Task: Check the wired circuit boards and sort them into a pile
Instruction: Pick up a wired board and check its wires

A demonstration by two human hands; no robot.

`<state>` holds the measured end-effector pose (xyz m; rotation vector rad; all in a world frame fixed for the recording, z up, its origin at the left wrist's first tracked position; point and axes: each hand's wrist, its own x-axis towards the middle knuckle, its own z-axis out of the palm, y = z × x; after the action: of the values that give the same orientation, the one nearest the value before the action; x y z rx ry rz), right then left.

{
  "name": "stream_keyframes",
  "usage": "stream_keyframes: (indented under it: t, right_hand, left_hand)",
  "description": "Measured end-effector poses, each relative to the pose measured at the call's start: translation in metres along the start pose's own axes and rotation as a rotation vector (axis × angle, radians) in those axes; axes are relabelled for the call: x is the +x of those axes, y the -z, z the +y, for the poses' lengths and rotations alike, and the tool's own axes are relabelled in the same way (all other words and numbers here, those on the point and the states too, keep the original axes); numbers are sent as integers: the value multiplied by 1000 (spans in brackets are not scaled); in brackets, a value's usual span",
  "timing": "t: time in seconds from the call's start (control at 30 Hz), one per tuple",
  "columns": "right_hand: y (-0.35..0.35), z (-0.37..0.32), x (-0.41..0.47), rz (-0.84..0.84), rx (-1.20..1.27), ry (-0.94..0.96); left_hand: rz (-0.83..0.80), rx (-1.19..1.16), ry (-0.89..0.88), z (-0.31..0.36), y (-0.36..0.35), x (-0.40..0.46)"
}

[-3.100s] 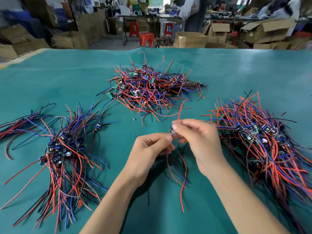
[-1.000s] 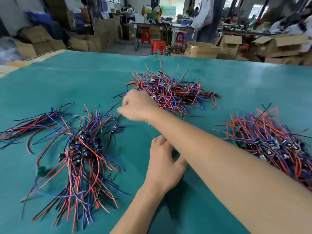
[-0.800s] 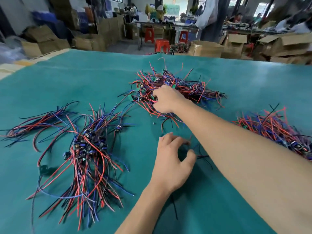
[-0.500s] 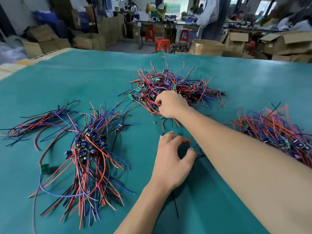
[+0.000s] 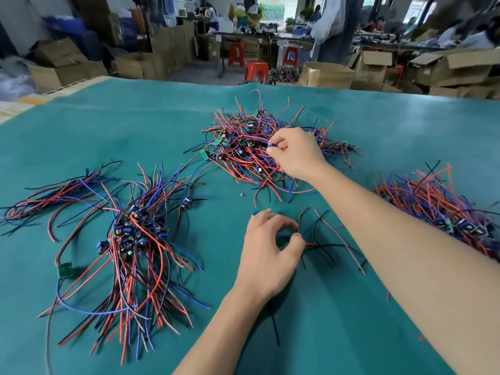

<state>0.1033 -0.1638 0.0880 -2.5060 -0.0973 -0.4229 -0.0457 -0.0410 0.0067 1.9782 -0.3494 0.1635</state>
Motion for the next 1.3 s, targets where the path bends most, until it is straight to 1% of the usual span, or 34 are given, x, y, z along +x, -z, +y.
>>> stream_keyframes:
  t: [0.1, 0.27, 0.37, 0.43, 0.5, 0.53, 0.6, 0.67, 0.7, 0.73, 0.8, 0.97, 1.13, 1.2, 1.3]
  right_hand:
    - [4, 2, -5, 2, 165, -62]
    - [35, -2, -30, 105, 614, -140]
    - [63, 1, -65, 202, 773, -146]
    - [75, 4, -98, 289, 769, -108]
    - [75, 4, -131, 324, 752, -82]
    - [70, 3, -144, 317, 748, -80]
    - [56, 4, -162, 275, 703, -77]
    - [39, 7, -172, 229, 576, -82]
    - [33, 8, -175, 211, 501, -77]
    - [28, 9, -178, 193, 437, -65]
    - [22, 11, -181, 161, 377, -39]
    - [23, 14, -181, 150, 333, -24]
    - [23, 17, -183, 140, 294, -39]
    - [22, 18, -183, 152, 311, -38]
    - [23, 19, -180, 236, 316, -5]
  left_hand:
    - [11, 19, -17, -1, 0, 1]
    - [28, 19, -25, -1, 0, 1]
    - [58, -10, -20, 1, 0, 1]
    - [117, -97, 16, 3, 2, 2]
    - [131, -263, 35, 4, 4, 4]
    - [107, -363, 39, 5, 5, 4]
    - [-2, -561, 83, 7, 7, 4]
    - [-142, -750, 171, 10, 5, 3]
    - [-180, -807, 199, 11, 3, 3]
    - [-185, -830, 214, 11, 3, 2]
    - [-143, -854, 233, 11, 4, 2]
    - [-88, -915, 293, 9, 7, 3]
    - [-32, -1032, 334, 6, 9, 6]
    - [-44, -1068, 341, 5, 10, 6]
    - [-78, -1077, 340, 6, 10, 6]
